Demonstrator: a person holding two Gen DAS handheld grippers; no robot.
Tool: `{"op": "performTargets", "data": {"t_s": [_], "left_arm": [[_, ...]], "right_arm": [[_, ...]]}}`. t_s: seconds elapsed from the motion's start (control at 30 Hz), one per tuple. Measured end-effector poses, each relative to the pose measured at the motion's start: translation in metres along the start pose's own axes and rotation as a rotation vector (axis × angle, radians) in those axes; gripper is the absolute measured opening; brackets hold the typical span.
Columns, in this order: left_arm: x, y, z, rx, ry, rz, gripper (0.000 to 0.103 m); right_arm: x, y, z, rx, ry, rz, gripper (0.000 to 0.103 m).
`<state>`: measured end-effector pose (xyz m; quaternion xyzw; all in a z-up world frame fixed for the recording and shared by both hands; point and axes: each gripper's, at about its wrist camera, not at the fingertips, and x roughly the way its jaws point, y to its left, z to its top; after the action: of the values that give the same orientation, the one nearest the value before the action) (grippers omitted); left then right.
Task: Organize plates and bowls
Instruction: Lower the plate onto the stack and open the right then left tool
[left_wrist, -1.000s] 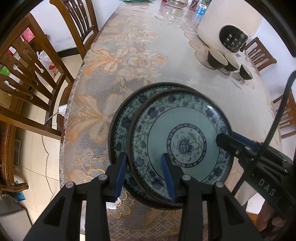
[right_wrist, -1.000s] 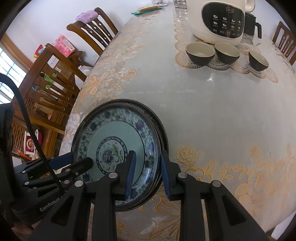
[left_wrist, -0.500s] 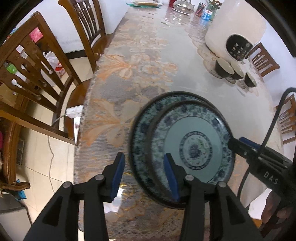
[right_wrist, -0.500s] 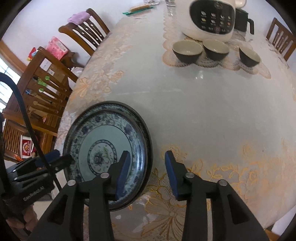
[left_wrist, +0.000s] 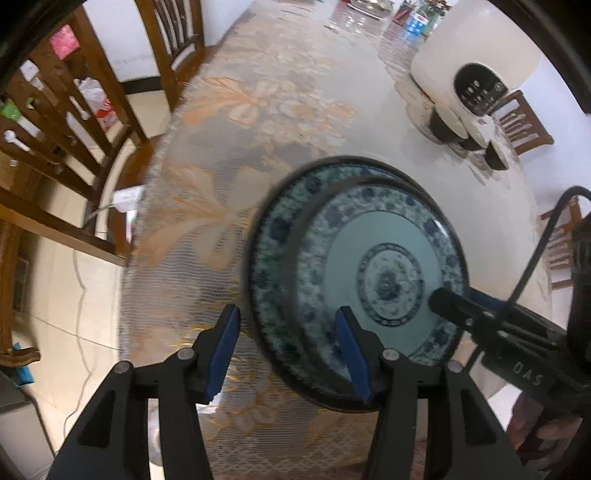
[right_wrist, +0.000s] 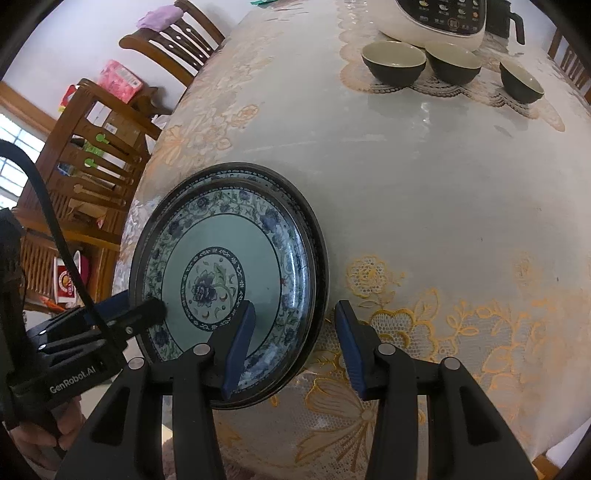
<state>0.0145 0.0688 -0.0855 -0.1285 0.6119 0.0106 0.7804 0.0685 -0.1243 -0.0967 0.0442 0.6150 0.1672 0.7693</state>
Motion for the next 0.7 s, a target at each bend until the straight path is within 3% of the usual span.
{"op": "performTargets", "data": {"t_s": [0.27,0.7], "left_arm": [[0.002,-0.005,0.005,0.003,0.006,0.005,0.057],[0.011,-0.028,0.023,0.077,0.018,-0.033,0.057]], "right_arm": [[0.000,0.004,0.006,-0.038,-0.012,0.006,0.046],[-0.006,-0.019,0.018,0.054,-0.043,-0.031,0.046]]}}
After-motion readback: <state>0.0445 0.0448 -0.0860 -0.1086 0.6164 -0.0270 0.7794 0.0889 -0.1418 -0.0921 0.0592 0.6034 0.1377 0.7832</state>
